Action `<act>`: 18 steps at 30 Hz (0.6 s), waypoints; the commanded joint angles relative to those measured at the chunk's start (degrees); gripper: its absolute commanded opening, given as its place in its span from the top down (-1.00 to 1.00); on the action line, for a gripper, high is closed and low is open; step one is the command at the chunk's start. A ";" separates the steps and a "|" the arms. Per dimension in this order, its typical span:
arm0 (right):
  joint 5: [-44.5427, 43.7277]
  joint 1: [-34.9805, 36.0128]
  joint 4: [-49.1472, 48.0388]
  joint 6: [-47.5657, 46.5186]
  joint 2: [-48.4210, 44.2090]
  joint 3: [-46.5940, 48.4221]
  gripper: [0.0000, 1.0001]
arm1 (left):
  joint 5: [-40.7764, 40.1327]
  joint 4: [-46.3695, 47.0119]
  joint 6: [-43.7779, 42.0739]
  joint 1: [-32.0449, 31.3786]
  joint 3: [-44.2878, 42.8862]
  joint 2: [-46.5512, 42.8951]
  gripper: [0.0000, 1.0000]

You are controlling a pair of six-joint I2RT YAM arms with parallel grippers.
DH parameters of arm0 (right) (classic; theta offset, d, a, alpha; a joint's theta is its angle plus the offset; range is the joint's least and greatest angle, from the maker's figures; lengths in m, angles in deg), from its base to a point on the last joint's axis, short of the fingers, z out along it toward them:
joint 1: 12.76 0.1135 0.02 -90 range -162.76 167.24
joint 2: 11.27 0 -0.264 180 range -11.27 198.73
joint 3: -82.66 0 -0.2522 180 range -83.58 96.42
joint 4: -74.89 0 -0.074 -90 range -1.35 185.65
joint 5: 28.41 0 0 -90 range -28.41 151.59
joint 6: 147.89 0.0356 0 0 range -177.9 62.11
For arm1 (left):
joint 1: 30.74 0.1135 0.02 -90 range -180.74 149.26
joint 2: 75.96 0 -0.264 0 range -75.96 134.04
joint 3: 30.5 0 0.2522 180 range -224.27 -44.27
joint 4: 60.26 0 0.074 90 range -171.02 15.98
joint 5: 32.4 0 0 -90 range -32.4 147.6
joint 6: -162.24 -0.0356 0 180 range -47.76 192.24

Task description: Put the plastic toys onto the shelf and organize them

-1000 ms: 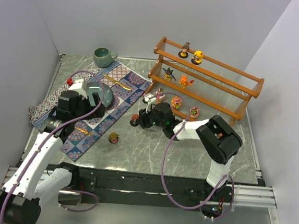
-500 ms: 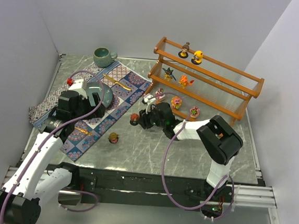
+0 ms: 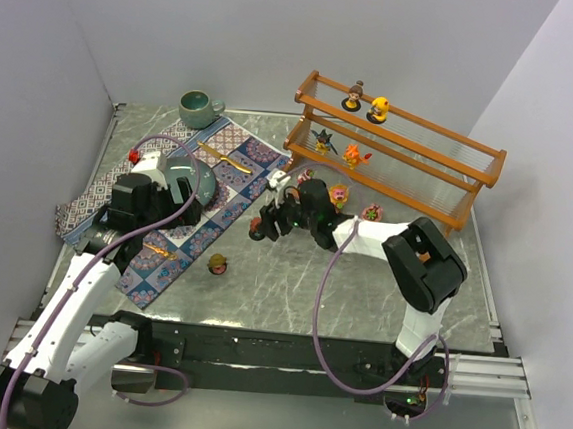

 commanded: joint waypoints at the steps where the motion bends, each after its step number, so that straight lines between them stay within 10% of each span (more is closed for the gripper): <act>1: 5.65 -0.64 6.05 -5.11 2.19 5.85 -0.37 | 0.61 1.34 -0.48 0.26 -0.58 -0.50 -0.94; 18: 11.98 -0.81 13.53 -7.24 6.15 10.88 -0.34 | 0.61 1.34 -0.57 0.17 -0.58 -0.33 -0.94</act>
